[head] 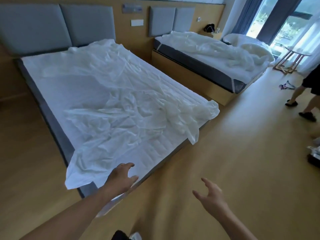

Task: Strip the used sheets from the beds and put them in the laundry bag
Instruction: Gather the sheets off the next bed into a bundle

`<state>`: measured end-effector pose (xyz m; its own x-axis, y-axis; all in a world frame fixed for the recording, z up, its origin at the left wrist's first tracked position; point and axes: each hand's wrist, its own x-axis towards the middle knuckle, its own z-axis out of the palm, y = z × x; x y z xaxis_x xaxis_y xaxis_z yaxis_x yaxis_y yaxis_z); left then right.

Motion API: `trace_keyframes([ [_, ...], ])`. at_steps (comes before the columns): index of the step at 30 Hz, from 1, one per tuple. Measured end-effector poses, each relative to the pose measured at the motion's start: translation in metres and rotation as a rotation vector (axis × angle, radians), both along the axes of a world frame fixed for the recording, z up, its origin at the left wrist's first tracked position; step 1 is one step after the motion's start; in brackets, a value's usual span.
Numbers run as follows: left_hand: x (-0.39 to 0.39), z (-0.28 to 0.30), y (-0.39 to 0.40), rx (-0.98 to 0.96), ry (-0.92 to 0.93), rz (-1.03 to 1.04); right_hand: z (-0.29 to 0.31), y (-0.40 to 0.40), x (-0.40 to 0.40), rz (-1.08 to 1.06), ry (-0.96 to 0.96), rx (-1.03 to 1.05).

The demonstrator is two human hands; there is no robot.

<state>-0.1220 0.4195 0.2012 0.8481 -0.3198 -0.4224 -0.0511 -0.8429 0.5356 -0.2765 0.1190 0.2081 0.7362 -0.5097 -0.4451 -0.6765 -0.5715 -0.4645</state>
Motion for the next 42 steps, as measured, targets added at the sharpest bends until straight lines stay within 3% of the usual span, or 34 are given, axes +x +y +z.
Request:
trace_keyframes([
  [5, 0.078, -0.001, -0.006, -0.003, 0.036, 0.128, 0.012, -0.014, 0.117, 0.167, 0.023, 0.007],
  [10, 0.148, -0.024, -0.015, 0.039, 0.056, 0.321, -0.016, -0.044, 0.256, 0.377, 0.096, -0.005],
  [19, 0.276, -0.038, -0.11, 0.114, 0.204, 0.481, -0.045, -0.119, 0.471, 0.566, 0.164, 0.091],
  [29, 0.373, -0.097, -0.213, 0.189, 0.412, 0.418, -0.144, -0.215, 0.579, 0.507, 0.358, 0.068],
  [37, 0.424, -0.133, -0.24, 0.212, 0.378, 0.415, -0.216, -0.238, 0.656, 0.167, 0.18, -0.007],
  [42, 0.428, -0.134, -0.254, 0.115, 0.406, 0.492, -0.205, -0.216, 0.65, 0.32, 0.183, 0.024],
])
